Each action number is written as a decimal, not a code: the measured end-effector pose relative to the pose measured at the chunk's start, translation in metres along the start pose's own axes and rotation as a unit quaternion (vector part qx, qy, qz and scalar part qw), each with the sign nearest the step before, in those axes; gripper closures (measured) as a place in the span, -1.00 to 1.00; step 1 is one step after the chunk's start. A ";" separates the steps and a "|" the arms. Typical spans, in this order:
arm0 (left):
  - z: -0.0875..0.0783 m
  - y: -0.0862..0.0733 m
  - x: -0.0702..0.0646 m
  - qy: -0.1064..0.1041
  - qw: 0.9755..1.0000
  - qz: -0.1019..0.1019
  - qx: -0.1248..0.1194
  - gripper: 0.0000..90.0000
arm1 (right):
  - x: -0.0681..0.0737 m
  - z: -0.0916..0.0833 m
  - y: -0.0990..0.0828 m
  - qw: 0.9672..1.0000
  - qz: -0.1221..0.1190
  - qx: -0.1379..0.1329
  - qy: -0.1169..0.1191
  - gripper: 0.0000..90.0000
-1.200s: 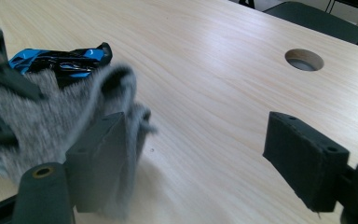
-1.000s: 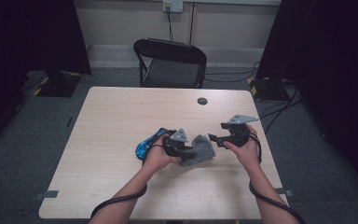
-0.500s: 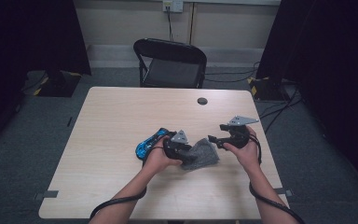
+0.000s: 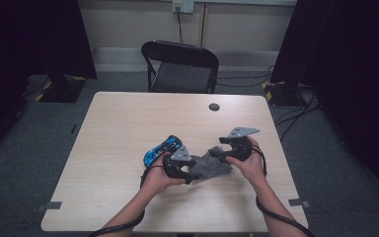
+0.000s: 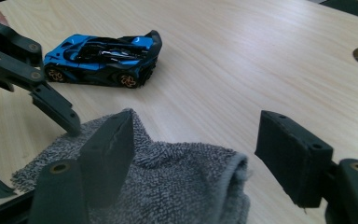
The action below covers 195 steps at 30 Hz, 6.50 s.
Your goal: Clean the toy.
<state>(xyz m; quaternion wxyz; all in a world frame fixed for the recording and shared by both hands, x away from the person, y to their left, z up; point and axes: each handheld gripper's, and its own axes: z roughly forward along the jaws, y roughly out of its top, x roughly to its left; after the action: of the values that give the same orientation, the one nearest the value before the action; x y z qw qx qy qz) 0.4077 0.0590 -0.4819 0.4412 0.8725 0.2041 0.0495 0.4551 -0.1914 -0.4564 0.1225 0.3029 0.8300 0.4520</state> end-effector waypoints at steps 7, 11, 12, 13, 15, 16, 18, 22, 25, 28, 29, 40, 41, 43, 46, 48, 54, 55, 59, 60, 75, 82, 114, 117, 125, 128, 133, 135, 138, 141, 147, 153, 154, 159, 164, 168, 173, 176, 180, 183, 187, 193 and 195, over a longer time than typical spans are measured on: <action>0.011 -0.004 0.011 0.012 1.000 0.011 0.018 0.01 | 0.000 0.007 -0.007 1.000 0.001 0.020 0.024 -0.33; 0.013 0.002 0.022 0.028 0.999 0.015 0.026 0.00 | -0.002 0.011 -0.015 0.999 -0.001 0.028 0.032 -0.32; 0.015 0.005 0.027 0.033 0.999 0.016 0.030 0.00 | -0.003 0.012 -0.019 0.999 0.003 0.032 0.037 -0.32; 0.015 0.005 0.027 0.033 0.999 0.016 0.030 0.00 | -0.003 0.012 -0.019 0.999 0.003 0.032 0.037 -0.32; 0.017 0.008 0.032 0.043 0.998 0.021 0.033 0.00 | -0.004 0.012 -0.024 0.998 0.003 0.040 0.041 -0.32; 0.020 0.010 0.035 0.047 0.998 0.020 0.032 0.00 | -0.004 0.012 -0.029 0.998 0.002 0.048 0.042 -0.33; 0.023 0.011 0.038 0.045 0.998 0.020 0.035 0.02 | -0.004 0.009 -0.032 0.998 0.000 0.050 0.040 -0.32; 0.027 0.014 0.040 0.052 0.998 0.019 0.033 0.03 | -0.004 0.002 -0.035 0.998 0.000 0.054 0.038 -0.32; 0.029 0.016 0.041 0.055 0.998 0.017 0.033 0.02 | -0.003 0.000 -0.035 0.998 -0.002 0.057 0.036 -0.34; 0.027 0.019 0.041 0.053 0.998 0.005 0.018 -0.05 | -0.001 0.001 -0.038 0.998 -0.007 0.066 0.022 -0.36; 0.025 0.020 0.041 0.053 0.999 0.001 0.011 -0.05 | -0.001 0.001 -0.038 0.998 -0.007 0.066 0.022 -0.36; -0.034 0.023 0.056 0.082 0.996 -0.017 -0.019 -0.37 | 0.008 0.011 -0.042 0.996 -0.023 0.090 -0.011 -0.34; -0.034 0.023 0.056 0.082 0.996 -0.017 -0.019 -0.39 | 0.008 0.011 -0.042 0.996 -0.023 0.090 -0.011 -0.34; -0.045 0.018 0.061 0.094 0.995 -0.020 -0.019 -0.40 | 0.008 0.011 -0.042 0.996 -0.020 0.090 -0.013 -0.34; -0.057 0.007 0.069 0.108 0.993 -0.039 -0.014 -0.48 | 0.009 0.012 -0.043 0.996 -0.011 0.089 -0.021 -0.33; -0.059 0.004 0.072 0.111 0.993 -0.043 -0.010 -0.51 | 0.010 0.012 -0.043 0.996 -0.011 0.091 -0.022 -0.32; -0.057 -0.014 0.085 0.126 0.990 -0.063 0.003 -0.60 | 0.012 0.013 -0.043 0.995 -0.004 0.092 -0.034 -0.28; -0.056 -0.016 0.087 0.128 0.990 -0.066 0.002 -0.62 | 0.012 0.012 -0.043 0.995 -0.005 0.089 -0.034 -0.28; -0.051 -0.019 0.091 0.128 0.989 -0.067 0.003 -0.62 | 0.012 0.012 -0.046 0.996 -0.002 0.080 -0.034 -0.27; -0.048 -0.020 0.094 0.124 0.989 -0.074 0.004 -0.62 | 0.012 0.012 -0.047 0.997 -0.002 0.075 -0.035 -0.27; -0.019 -0.019 0.104 0.119 0.989 -0.083 0.027 -0.63 | 0.013 0.011 -0.053 0.998 -0.001 0.053 -0.038 -0.26; -0.007 -0.018 0.105 0.129 0.987 -0.076 0.056 -0.63 | 0.014 0.011 -0.053 0.998 -0.001 0.053 -0.042 -0.26; -0.004 -0.006 0.103 0.146 0.982 -0.090 0.083 -0.43 | 0.015 0.011 -0.053 0.997 0.003 0.053 -0.047 -0.24; -0.009 -0.005 0.103 0.141 0.983 -0.094 0.070 -0.43 | 0.015 0.011 -0.053 0.997 0.003 0.052 -0.048 -0.23; -0.019 -0.004 0.102 0.122 0.985 -0.117 0.041 -0.43 | 0.014 0.010 -0.053 0.997 0.007 0.048 -0.052 0.01; -0.022 -0.003 0.100 0.122 0.986 -0.111 0.032 -0.43 | 0.015 0.010 -0.053 0.997 0.007 0.045 -0.056 0.24; -0.029 0.001 0.098 0.124 0.986 -0.105 0.021 -0.43 | 0.015 0.011 -0.052 0.997 0.011 0.043 -0.061 0.46; -0.034 0.003 0.096 0.121 0.987 -0.102 0.016 -0.43 | 0.017 0.011 -0.052 0.997 0.016 0.041 -0.064 0.56; -0.037 0.004 0.095 0.121 0.988 -0.099 0.011 -0.43 | 0.017 0.011 -0.052 0.996 0.024 0.041 -0.071 0.61; -0.041 0.008 0.092 0.114 0.989 -0.094 0.003 -0.43 | 0.017 0.011 -0.052 0.996 0.033 0.040 -0.072 0.63; -0.047 0.016 0.083 0.103 0.991 -0.085 -0.007 -0.43 | 0.014 0.012 -0.046 0.994 0.064 0.048 -0.074 0.68; -0.053 0.021 0.078 0.097 0.993 -0.072 -0.015 -0.43 | 0.007 0.007 -0.029 0.992 0.091 0.042 -0.075 0.68; -0.053 0.021 0.078 0.097 0.993 -0.072 -0.015 -0.43 | 0.007 0.007 -0.029 0.992 0.091 0.042 -0.075 0.68; -0.055 0.024 0.074 0.090 0.994 -0.065 -0.019 -0.43 | -0.001 -0.002 -0.007 0.991 0.112 0.018 -0.075 0.68; -0.050 0.027 0.065 0.082 0.995 -0.055 -0.017 -0.43 | -0.001 -0.001 0.021 0.990 0.110 0.008 -0.088 0.68; -0.048 0.029 0.062 0.079 0.995 -0.051 -0.016 -0.43 | 0.001 0.004 0.037 0.990 0.107 0.001 -0.090 0.68; -0.045 0.031 0.059 0.082 0.996 -0.045 -0.013 -0.43 | 0.009 0.013 0.053 0.992 0.105 -0.003 -0.072 0.68; -0.046 0.031 0.062 0.086 0.995 -0.049 -0.017 -0.43 | 0.016 0.017 0.059 0.994 0.093 0.001 -0.059 0.68; -0.047 0.028 0.063 0.089 0.995 -0.052 -0.017 -0.43 | 0.021 0.022 0.059 0.995 0.083 0.017 -0.051 0.68; -0.047 0.027 0.064 0.093 0.994 -0.051 -0.015 -0.43 | 0.023 0.023 0.058 0.996 0.079 0.018 -0.042 0.68; -0.049 0.024 0.068 0.100 0.993 -0.057 -0.015 -0.43 | 0.025 0.022 0.056 0.996 0.074 0.021 -0.032 0.68; -0.052 0.023 0.074 0.115 0.992 -0.059 -0.008 -0.43 | 0.029 0.018 0.051 0.998 0.065 0.018 -0.016 0.68; -0.053 0.022 0.077 0.122 0.991 -0.059 -0.003 -0.43 | 0.030 0.017 0.049 0.998 0.063 0.018 -0.011 0.68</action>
<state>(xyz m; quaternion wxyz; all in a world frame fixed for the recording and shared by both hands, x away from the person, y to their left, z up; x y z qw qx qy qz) 0.4708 0.1175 -0.4397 0.4180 0.8450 0.3071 0.1301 0.4591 -0.1418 -0.4230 0.0973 0.3617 0.8158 0.4406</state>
